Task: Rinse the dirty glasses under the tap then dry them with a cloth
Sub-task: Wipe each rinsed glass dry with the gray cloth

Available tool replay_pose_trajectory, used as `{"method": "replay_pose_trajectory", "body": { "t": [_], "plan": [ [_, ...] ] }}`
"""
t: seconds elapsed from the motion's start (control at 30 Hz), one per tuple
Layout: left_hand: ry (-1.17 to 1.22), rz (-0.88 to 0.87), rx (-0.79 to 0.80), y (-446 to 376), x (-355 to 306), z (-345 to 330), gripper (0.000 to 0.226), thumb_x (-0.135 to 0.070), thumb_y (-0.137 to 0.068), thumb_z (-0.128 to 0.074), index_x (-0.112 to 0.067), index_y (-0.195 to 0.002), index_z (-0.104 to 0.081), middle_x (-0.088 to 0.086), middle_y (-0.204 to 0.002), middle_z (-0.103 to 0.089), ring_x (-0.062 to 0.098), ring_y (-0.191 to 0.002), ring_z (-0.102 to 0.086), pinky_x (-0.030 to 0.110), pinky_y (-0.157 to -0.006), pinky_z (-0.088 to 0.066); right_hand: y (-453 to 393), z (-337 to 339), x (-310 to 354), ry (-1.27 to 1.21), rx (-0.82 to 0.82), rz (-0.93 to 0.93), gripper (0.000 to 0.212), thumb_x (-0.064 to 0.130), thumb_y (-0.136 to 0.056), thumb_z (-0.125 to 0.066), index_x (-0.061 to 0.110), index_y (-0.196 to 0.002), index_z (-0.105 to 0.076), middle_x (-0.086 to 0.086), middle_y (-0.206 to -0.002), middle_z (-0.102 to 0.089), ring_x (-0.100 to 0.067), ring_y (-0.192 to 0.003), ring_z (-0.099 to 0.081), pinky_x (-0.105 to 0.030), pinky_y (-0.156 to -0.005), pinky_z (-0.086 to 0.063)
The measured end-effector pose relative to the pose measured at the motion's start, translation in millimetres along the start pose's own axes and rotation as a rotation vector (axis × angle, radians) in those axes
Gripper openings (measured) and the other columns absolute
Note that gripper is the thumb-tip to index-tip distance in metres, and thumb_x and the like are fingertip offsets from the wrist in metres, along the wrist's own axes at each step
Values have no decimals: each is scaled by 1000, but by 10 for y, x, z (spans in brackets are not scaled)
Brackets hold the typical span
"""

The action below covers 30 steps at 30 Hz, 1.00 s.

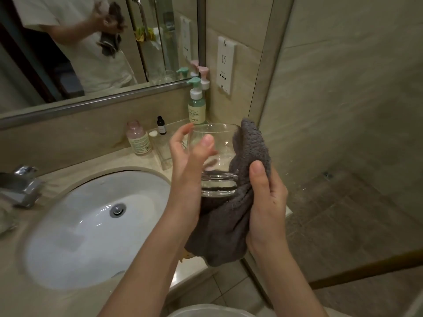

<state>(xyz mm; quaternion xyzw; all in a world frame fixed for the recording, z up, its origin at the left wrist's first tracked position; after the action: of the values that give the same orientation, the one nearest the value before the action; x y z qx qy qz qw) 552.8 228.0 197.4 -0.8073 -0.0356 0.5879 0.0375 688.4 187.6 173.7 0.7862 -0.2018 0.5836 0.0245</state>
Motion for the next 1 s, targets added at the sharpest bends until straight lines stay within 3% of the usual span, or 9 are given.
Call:
{"method": "replay_pose_trajectory", "body": {
  "t": [0.17,0.3,0.4,0.47,0.63,0.77,0.87,0.93,1.0],
  "plan": [
    [-244,-118,-73,68,-62,31,39,-55,-78,-57,-45,-113,-42,-14,-98,-67,8,-95,-67,24,-86,-51,3,5,-6,78,-1,45,55,50,-84,-59,16,-127,-62,-11,-125,-64,-30,-121,-58,-57,-102,-44],
    [-144,-108,-43,36,-78,-29,67,-49,-60,-74,-41,-118,-43,-1,-108,-69,6,-92,-70,20,-75,-54,3,-31,58,74,20,74,58,58,-83,-63,19,-126,-62,-14,-124,-62,-31,-120,-58,-58,-101,-44],
    [90,54,60,4,55,-125,65,-45,-63,-72,-30,-121,-49,7,-112,-73,26,-105,-69,46,-94,-54,-33,9,13,-58,-10,-3,55,68,-72,-68,28,-111,-71,-12,-114,-68,-34,-111,-63,-55,-97,-49],
    [171,136,93,3,135,-176,61,-48,-66,-69,-27,-122,-51,14,-122,-68,33,-115,-63,54,-101,-48,-48,7,-20,-119,5,-48,50,62,-72,-72,28,-108,-73,-10,-110,-71,-33,-108,-65,-49,-94,-52],
    [-362,-105,-24,-9,-95,-80,77,-74,-70,-47,-31,-133,-53,-13,-121,-63,-1,-109,-60,18,-92,-47,-59,114,-74,-116,-38,-65,41,46,-80,-61,20,-111,-71,-8,-110,-72,-30,-109,-66,-48,-97,-51],
    [-440,-178,-21,73,-129,-169,70,-71,-77,-43,-45,-141,-29,-35,-115,-56,-1,-112,-59,20,-91,-46,-80,123,6,-76,-52,-16,36,46,-81,-60,24,-107,-73,-6,-107,-73,-27,-106,-66,-44,-94,-51],
    [-382,-214,13,50,-200,-252,72,-64,-73,-56,-38,-136,-36,-19,-117,-62,-5,-103,-63,14,-80,-50,-97,92,20,-143,-33,-29,29,44,-81,-60,29,-101,-75,-5,-103,-73,-25,-102,-67,-37,-88,-54],
    [-275,-169,46,-6,-168,-280,65,-57,-73,-62,-34,-131,-45,-13,-112,-69,3,-102,-67,15,-81,-51,-103,100,-1,-210,-46,-70,22,41,-84,-65,28,-98,-76,-6,-101,-74,-25,-99,-69,-34,-82,-56],
    [-137,-60,91,-62,-40,-315,60,-57,-72,-61,-33,-126,-53,-3,-119,-70,15,-110,-66,34,-97,-51,-101,140,-32,-257,-76,-109,24,44,-84,-68,26,-96,-77,-8,-102,-74,-25,-98,-69,-33,-79,-57]
  ]
}}
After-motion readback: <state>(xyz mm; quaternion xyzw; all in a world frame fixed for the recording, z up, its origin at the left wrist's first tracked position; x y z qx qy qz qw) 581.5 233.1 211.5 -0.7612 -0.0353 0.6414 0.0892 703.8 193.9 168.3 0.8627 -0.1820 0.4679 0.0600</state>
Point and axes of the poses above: each hand's wrist, its own y-axis away from the middle knuckle, its own z-axis out of the back of the hand, x = y × z, the point moved 10 cm from there along -y, towards the middle knuckle
